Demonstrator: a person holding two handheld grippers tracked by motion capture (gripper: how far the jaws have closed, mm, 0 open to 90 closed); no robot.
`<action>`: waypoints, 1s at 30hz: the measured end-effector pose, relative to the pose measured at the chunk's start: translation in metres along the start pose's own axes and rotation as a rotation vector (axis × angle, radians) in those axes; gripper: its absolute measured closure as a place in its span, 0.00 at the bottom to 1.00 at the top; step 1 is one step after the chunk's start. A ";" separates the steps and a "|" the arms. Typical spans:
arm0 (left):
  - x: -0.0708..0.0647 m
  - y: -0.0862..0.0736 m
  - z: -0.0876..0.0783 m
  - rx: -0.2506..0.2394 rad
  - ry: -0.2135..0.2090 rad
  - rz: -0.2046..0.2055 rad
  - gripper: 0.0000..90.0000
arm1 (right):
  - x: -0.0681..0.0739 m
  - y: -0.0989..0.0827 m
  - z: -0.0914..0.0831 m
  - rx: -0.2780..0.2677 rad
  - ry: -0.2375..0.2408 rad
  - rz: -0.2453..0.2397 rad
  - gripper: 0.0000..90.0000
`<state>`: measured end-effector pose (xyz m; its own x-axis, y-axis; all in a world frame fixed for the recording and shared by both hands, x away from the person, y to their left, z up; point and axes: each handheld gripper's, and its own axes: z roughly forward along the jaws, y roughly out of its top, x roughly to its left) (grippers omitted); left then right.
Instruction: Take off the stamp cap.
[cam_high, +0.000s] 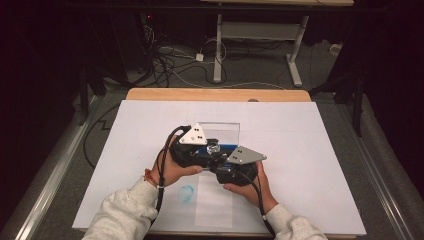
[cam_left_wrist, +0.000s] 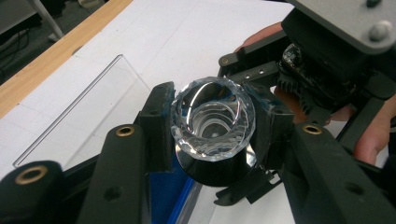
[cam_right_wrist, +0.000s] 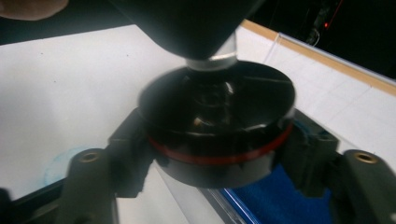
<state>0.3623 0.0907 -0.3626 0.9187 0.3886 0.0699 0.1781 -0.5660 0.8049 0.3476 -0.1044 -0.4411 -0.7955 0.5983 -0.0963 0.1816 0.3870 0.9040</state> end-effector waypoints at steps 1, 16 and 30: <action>0.000 0.000 0.000 -0.003 -0.003 -0.002 0.61 | 0.001 0.000 0.000 0.001 -0.004 -0.005 0.42; 0.001 -0.008 -0.004 -0.017 -0.026 -0.021 0.61 | 0.008 0.000 -0.005 -0.023 -0.062 -0.078 0.41; -0.003 -0.009 -0.001 0.003 -0.048 0.011 0.61 | 0.007 0.002 -0.008 0.069 0.002 -0.119 0.43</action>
<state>0.3576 0.0949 -0.3694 0.9364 0.3472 0.0505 0.1689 -0.5722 0.8025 0.3375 -0.1050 -0.4365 -0.8147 0.5440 -0.2007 0.1252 0.5029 0.8552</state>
